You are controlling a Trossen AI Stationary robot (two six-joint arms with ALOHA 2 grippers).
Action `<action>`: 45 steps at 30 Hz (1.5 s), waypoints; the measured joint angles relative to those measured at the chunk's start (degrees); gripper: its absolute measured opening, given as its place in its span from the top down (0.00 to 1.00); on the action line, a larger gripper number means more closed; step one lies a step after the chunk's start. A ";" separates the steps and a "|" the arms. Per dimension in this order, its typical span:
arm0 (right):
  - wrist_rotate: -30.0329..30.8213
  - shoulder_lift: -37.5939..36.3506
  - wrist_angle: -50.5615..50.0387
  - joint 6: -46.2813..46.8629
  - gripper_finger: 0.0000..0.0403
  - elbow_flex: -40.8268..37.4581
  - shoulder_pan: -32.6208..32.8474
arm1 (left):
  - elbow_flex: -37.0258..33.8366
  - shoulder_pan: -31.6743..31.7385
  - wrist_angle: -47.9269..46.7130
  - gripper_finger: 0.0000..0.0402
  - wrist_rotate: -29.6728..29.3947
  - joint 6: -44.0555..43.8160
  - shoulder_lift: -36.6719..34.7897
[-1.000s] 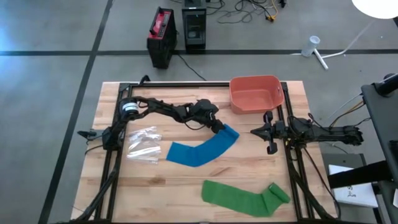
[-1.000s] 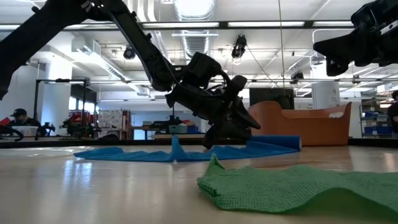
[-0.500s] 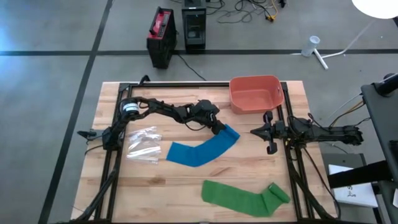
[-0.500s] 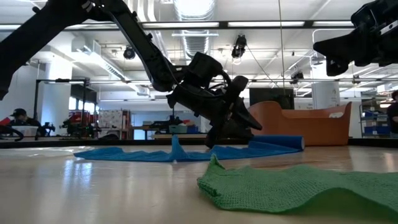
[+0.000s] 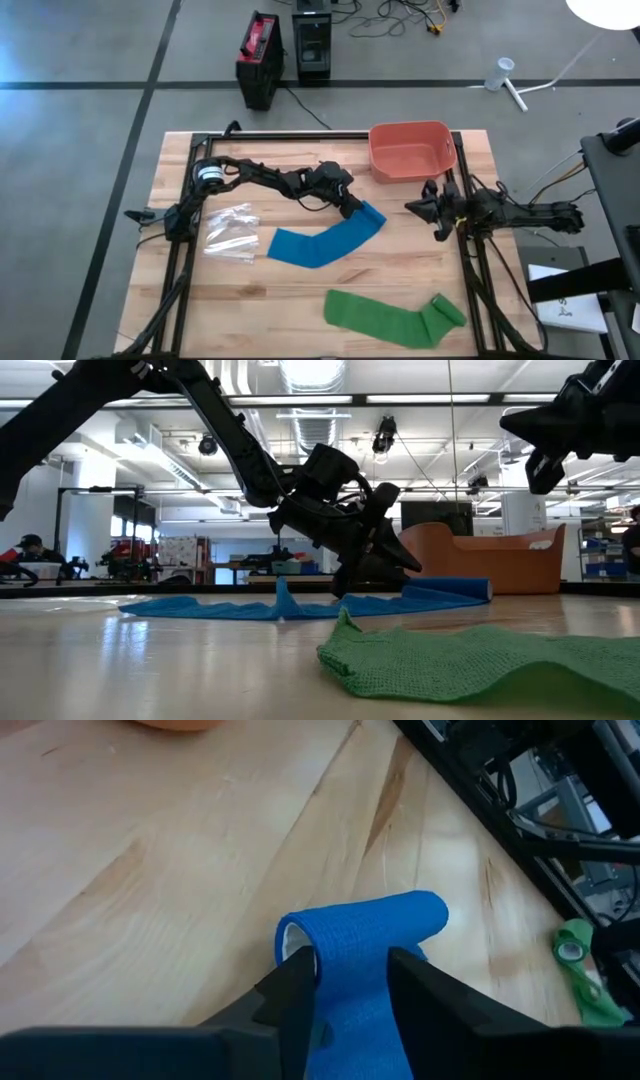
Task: Roll bandage
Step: Roll the blue bandage
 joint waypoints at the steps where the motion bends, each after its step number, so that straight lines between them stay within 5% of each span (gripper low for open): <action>1: -0.01 0.06 -0.23 -0.05 1.00 0.00 0.02 | 0.00 0.00 -0.02 0.70 -0.01 0.54 0.00; 7: 3.86 0.33 -0.76 0.52 1.00 0.00 0.02 | 0.00 0.00 0.07 0.69 0.00 2.68 0.00; 11: 5.87 2.20 -0.30 8.87 1.00 0.62 0.53 | 0.00 0.00 0.01 0.70 0.00 3.45 0.00; 18: 7.33 17.00 -3.88 18.67 0.97 2.14 3.84 | 0.00 0.00 -0.09 0.71 0.00 4.92 -0.09; 27: 7.51 37.40 -2.62 31.77 0.75 2.51 5.44 | 0.00 0.00 -0.27 0.68 0.00 5.51 -0.09; 34: 7.68 47.15 0.60 37.37 0.62 4.67 5.44 | 0.00 0.00 -0.25 0.69 -0.02 5.48 -0.09; 45: 8.56 60.04 1.27 38.14 0.59 9.97 5.42 | 0.00 -0.02 -0.22 0.72 -0.02 5.51 -0.11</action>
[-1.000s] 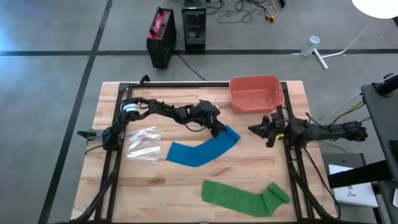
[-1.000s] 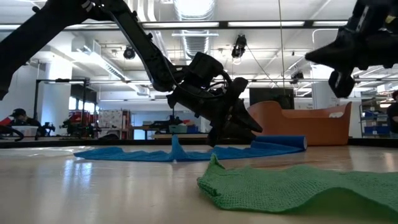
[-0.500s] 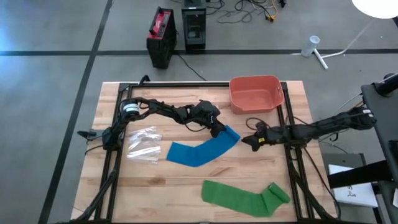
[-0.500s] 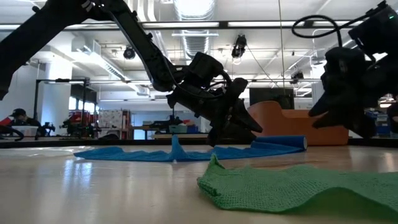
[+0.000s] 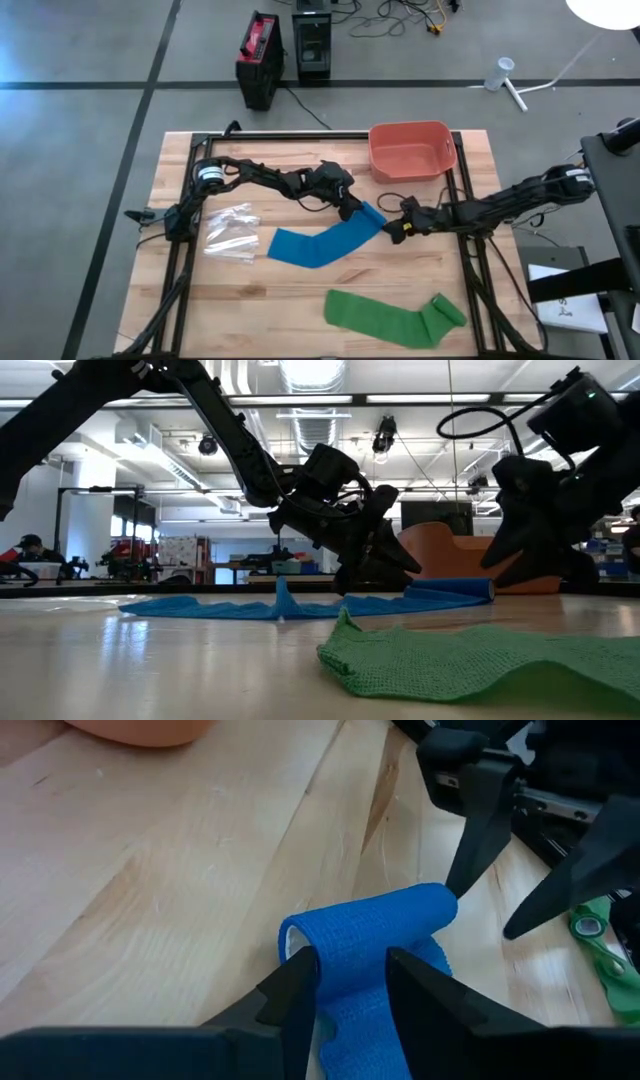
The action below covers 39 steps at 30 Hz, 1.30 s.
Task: Roll bandage
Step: Roll the blue bandage
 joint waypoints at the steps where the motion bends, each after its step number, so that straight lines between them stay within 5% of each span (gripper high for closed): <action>1: -0.01 1.12 0.10 -0.02 0.58 0.47 0.00 | 0.00 0.00 0.00 0.72 0.00 0.00 0.00; 15: 3.85 9.92 -0.12 -4.83 0.61 5.95 0.03 | 0.00 -0.05 -0.24 0.72 -0.83 0.72 -0.04; 39: 9.90 4.52 0.43 -10.24 0.72 6.05 0.00 | -0.11 -0.79 -6.01 0.72 0.76 1.39 -1.90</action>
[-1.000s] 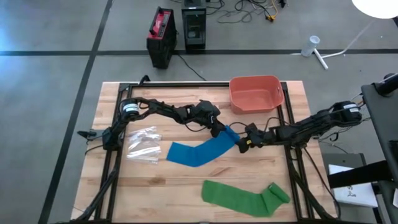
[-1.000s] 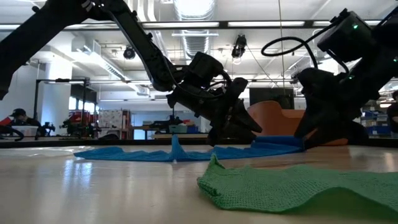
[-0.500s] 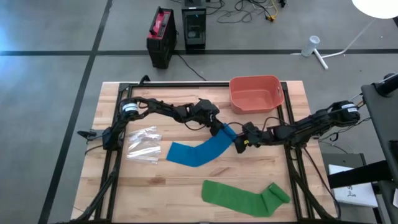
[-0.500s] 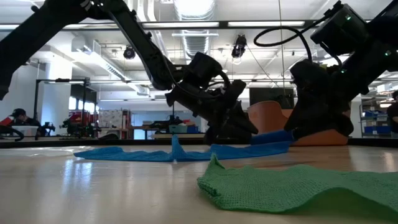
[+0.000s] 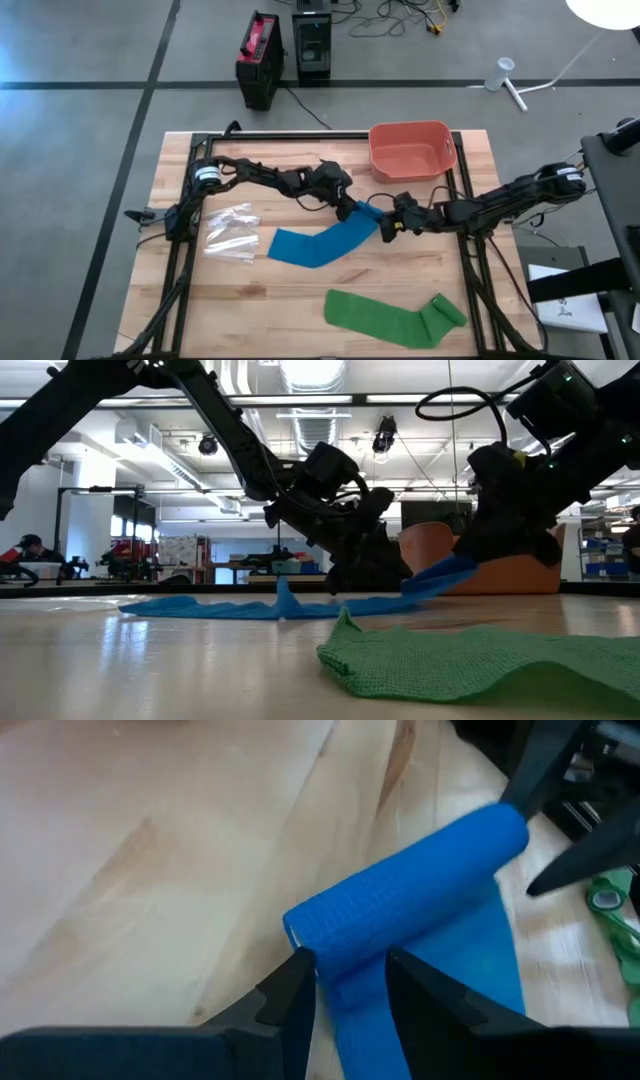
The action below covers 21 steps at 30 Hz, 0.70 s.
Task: Roll bandage
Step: Roll the blue bandage
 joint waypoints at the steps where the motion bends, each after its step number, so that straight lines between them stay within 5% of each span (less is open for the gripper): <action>1: 0.45 -0.09 0.02 -0.04 0.72 0.00 0.02 | 0.00 -0.13 -0.02 0.72 0.07 0.00 0.00; 10: 3.04 -0.32 -0.47 -0.60 0.79 0.00 -0.04 | 0.00 -1.82 -0.37 0.72 0.11 0.41 -0.08; 16: 1.56 -1.08 0.23 -5.60 0.97 0.02 0.07 | 0.00 -1.73 -1.65 0.72 -0.81 2.09 -2.05; 21: 1.72 -5.68 -0.03 -11.91 0.98 0.48 0.27 | -0.09 -1.73 -8.37 0.72 -1.83 5.76 -7.54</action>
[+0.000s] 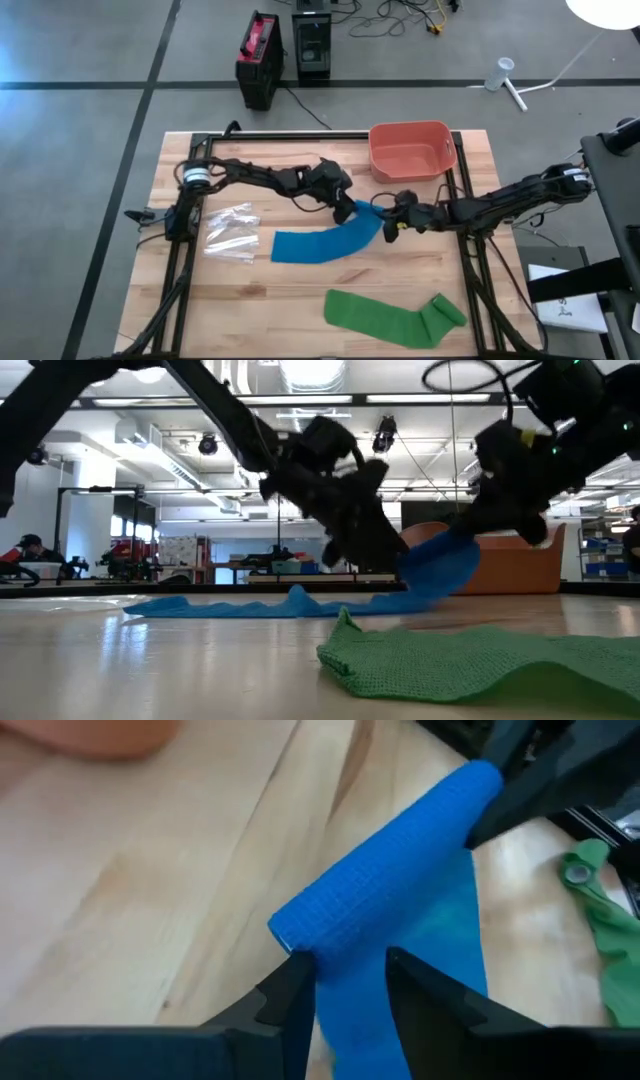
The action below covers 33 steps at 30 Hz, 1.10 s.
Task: Roll bandage
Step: Roll the blue bandage
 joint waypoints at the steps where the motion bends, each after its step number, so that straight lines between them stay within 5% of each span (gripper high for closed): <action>1: 0.04 -1.31 -0.04 -2.25 0.98 0.38 0.19 | 0.00 -0.09 -2.09 0.72 -0.90 0.86 -1.43; 9: 0.33 -10.80 0.03 -23.97 0.99 5.23 3.16 | -10.43 -0.83 -2.41 0.67 -8.27 5.12 -18.98; 21: -4.22 -6.21 0.11 -46.70 0.99 16.97 3.19 | -37.37 -4.19 26.74 0.60 -9.26 14.10 -46.19; 33: -12.15 3.28 -1.33 -56.07 0.99 34.53 -0.24 | -48.28 -2.68 40.19 0.56 -14.23 22.28 -51.14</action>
